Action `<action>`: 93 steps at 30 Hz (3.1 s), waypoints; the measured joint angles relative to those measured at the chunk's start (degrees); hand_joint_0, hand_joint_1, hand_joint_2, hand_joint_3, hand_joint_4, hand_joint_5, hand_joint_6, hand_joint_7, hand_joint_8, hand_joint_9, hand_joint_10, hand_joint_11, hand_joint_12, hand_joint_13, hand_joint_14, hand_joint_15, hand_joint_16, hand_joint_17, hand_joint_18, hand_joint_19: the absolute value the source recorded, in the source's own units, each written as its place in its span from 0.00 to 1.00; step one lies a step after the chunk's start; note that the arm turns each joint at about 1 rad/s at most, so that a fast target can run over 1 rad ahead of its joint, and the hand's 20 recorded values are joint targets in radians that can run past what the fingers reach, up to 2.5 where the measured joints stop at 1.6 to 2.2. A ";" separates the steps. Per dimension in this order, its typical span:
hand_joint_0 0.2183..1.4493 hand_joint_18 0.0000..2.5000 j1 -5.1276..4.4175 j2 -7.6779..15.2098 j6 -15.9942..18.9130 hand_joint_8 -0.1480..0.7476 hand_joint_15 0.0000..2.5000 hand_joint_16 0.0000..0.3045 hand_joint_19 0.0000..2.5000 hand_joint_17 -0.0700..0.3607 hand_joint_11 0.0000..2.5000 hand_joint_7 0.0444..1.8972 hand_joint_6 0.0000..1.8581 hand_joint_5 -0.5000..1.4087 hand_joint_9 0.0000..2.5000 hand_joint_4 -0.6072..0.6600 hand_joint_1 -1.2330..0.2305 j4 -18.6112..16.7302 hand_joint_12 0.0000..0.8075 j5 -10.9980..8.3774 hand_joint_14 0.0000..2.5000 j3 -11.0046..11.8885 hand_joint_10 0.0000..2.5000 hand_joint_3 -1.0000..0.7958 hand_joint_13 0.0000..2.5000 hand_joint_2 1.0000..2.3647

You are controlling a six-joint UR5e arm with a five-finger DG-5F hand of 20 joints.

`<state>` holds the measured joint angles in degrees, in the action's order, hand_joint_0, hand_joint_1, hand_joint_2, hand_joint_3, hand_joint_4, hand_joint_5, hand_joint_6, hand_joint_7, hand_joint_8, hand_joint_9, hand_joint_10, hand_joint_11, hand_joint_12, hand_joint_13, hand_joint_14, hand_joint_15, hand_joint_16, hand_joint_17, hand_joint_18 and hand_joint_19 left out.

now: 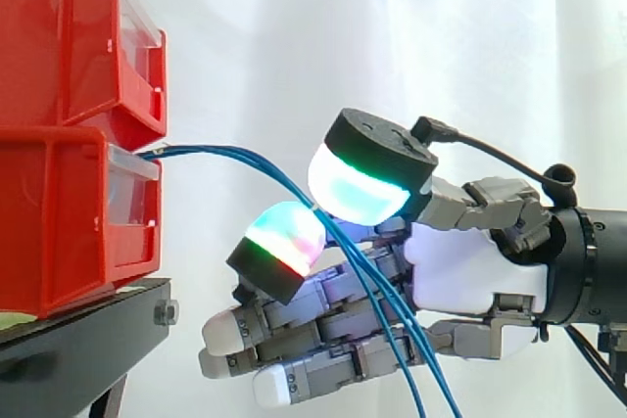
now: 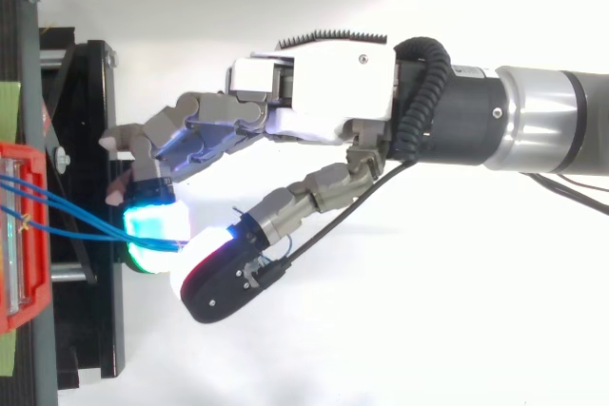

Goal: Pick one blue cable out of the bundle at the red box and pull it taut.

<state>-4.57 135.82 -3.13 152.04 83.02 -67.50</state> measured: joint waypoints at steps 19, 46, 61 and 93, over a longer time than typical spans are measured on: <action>0.36 0.16 0.00 -0.02 -0.03 0.52 0.00 0.19 0.03 0.46 0.08 0.57 0.47 0.18 0.25 0.55 0.21 0.01 0.47 0.25 0.00 0.00 0.00 0.47 0.12 0.02; 0.32 0.13 0.00 -0.03 -0.03 0.52 0.00 0.19 0.05 0.47 0.07 0.52 0.46 0.19 0.25 0.62 0.37 -0.22 0.47 0.22 0.00 0.09 0.00 0.37 0.11 0.01; 0.35 0.16 0.00 -0.03 -0.08 0.52 0.00 0.19 0.03 0.46 0.08 0.53 0.48 0.18 0.26 0.53 0.24 0.01 0.47 0.24 0.00 0.09 0.00 0.50 0.13 0.02; 0.26 0.14 -0.38 0.04 -0.25 0.53 0.00 0.20 0.05 0.48 0.07 0.50 0.44 0.18 0.25 0.62 0.35 0.01 0.48 -0.64 0.00 0.08 0.00 0.28 0.11 0.00</action>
<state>-4.95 135.87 -3.38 152.05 82.39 -67.42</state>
